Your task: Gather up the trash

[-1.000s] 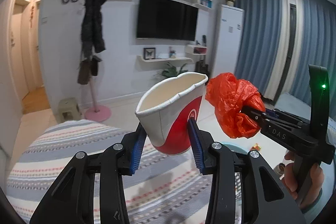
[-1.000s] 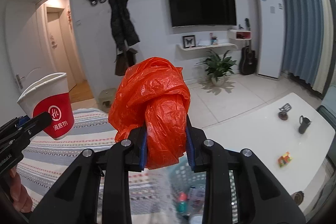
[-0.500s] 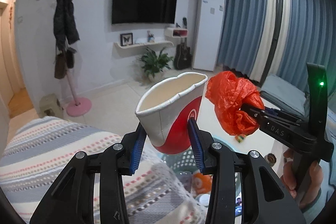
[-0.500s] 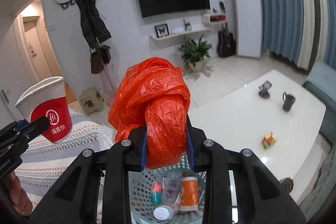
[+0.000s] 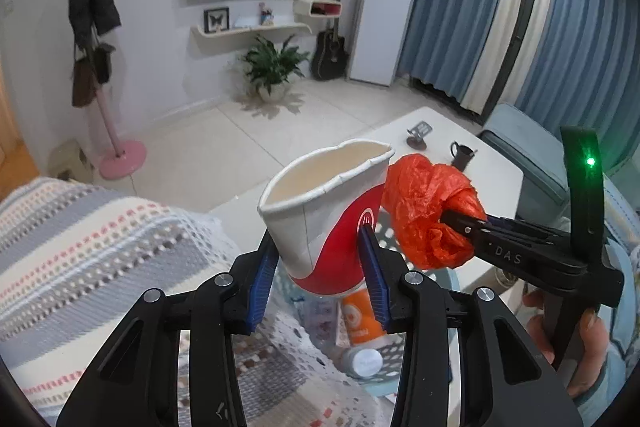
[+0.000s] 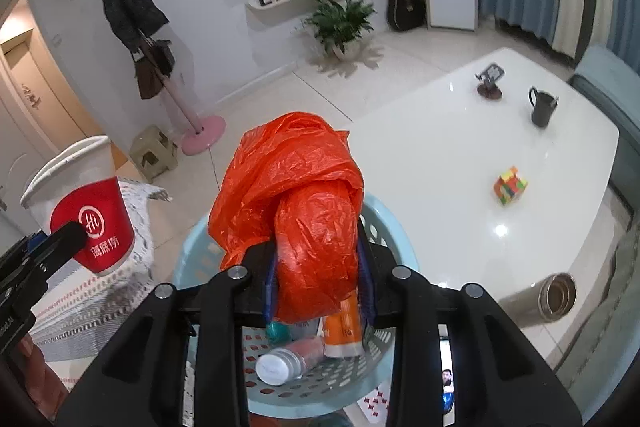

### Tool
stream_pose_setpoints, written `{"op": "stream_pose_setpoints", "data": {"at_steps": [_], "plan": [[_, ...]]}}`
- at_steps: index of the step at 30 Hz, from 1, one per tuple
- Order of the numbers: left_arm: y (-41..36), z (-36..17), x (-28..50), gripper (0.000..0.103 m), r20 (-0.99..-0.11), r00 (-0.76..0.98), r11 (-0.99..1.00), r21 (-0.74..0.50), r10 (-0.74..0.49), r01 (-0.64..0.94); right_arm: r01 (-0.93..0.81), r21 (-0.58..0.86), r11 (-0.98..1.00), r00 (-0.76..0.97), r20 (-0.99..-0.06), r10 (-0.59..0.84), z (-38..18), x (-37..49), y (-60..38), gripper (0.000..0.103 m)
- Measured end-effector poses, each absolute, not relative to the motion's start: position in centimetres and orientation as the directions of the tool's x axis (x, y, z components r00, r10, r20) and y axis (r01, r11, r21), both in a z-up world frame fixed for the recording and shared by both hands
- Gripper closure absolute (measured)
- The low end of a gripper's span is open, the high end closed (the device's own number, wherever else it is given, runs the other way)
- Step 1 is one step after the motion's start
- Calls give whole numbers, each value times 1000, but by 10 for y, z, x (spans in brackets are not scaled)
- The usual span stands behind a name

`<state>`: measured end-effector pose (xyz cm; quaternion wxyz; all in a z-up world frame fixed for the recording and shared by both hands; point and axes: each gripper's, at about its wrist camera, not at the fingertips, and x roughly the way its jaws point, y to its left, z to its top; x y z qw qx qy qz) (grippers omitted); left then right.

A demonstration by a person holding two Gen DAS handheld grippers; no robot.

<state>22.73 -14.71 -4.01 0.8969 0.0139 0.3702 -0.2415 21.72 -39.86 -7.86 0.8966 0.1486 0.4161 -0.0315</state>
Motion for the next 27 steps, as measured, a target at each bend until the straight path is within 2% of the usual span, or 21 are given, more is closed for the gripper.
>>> {"op": "stream_pose_setpoints", "data": {"at_steps": [2,5,6,15,19,27], "plan": [[-148,-43,231,63,-679,598,882,-164,-426,442,201,232,952,635,-770,54,-84,217,-401,70],[-148,-43,231,60,-686,590,879,-159,-426,450,204,218,954,634,-772,42,-84,215,-398,53],[-149,-42,230,57,-684,592,879,-156,-425,451,200,225,953,637,-770,48,-83,214,-398,53],[-132,-24,201,56,-641,633,879,-147,-433,453,163,223,961,671,-739,58,-59,193,-380,53],[-120,-6,178,39,-585,686,887,-139,-432,439,123,201,972,703,-709,57,-39,179,-363,53],[-96,22,125,21,-483,787,918,-109,-385,382,78,120,990,807,-591,8,4,135,-320,47]]}}
